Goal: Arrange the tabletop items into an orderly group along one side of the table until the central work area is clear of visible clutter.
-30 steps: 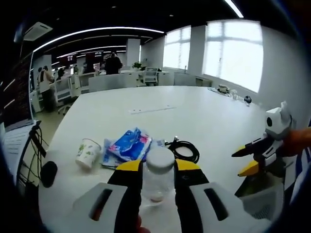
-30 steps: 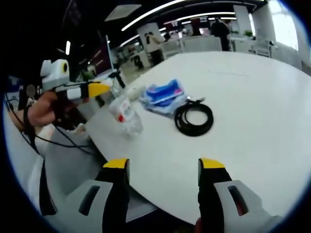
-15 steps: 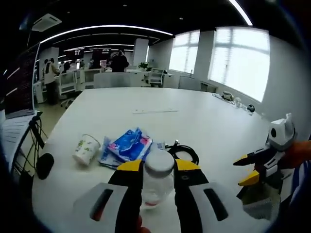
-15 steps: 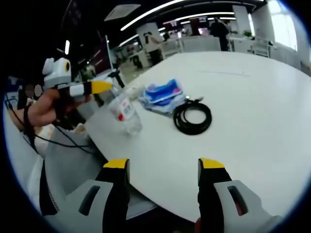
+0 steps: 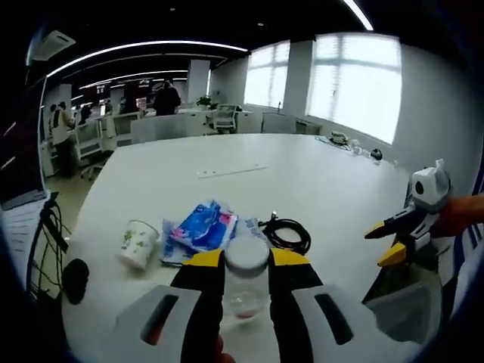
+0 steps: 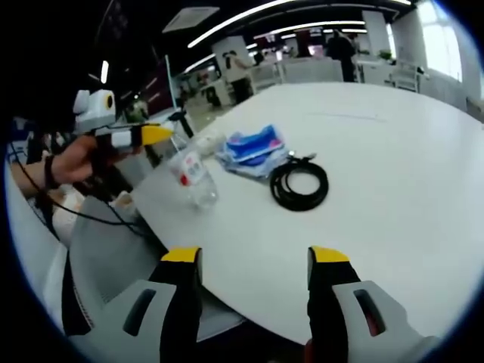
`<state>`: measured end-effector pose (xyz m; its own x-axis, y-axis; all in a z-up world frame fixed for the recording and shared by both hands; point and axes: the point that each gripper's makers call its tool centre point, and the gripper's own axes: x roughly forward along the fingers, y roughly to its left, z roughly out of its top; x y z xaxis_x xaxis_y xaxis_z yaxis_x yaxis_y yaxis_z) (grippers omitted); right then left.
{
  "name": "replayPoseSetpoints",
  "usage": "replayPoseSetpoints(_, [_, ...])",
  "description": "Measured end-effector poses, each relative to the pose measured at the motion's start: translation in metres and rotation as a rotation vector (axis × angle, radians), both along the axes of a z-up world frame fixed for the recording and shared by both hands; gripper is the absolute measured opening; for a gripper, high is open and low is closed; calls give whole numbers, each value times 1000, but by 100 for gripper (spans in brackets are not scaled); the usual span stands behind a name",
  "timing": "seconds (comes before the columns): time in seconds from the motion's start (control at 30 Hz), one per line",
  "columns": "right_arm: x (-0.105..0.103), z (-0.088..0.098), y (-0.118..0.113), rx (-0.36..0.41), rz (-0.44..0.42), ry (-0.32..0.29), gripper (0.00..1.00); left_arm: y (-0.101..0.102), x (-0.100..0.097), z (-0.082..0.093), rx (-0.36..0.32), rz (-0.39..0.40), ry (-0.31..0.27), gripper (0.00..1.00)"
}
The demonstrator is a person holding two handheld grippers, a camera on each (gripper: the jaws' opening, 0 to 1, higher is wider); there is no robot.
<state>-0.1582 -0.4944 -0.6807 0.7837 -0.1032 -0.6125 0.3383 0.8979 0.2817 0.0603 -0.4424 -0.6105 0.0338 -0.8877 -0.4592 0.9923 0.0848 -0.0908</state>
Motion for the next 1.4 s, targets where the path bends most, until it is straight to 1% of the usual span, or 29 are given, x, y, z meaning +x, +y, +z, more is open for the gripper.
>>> replayPoseSetpoints(0.1, [0,0,0,0,-3,-2,55,4,10,0,17,-19,-33,20])
replayPoseSetpoints(0.23, [0,0,1,1,-4,0,54,10,20,0,32,-31,-52,19])
replayPoseSetpoints(0.57, [2,-2,3,6,0,4,54,23,59,1,52,16,-83,19])
replayPoseSetpoints(0.7, [3,-2,4,6,6,9,54,27,81,1,49,52,-77,19])
replayPoseSetpoints(0.73, [3,-2,3,5,6,10,54,27,82,1,48,57,-75,19])
replayPoseSetpoints(0.83, [4,-2,3,5,8,12,54,31,97,2,40,88,-68,19])
replayPoseSetpoints(1.1, [8,1,2,-4,13,22,54,38,125,5,35,135,-73,19])
replayPoseSetpoints(1.4, [16,1,7,-4,19,29,54,44,151,6,48,132,-88,20])
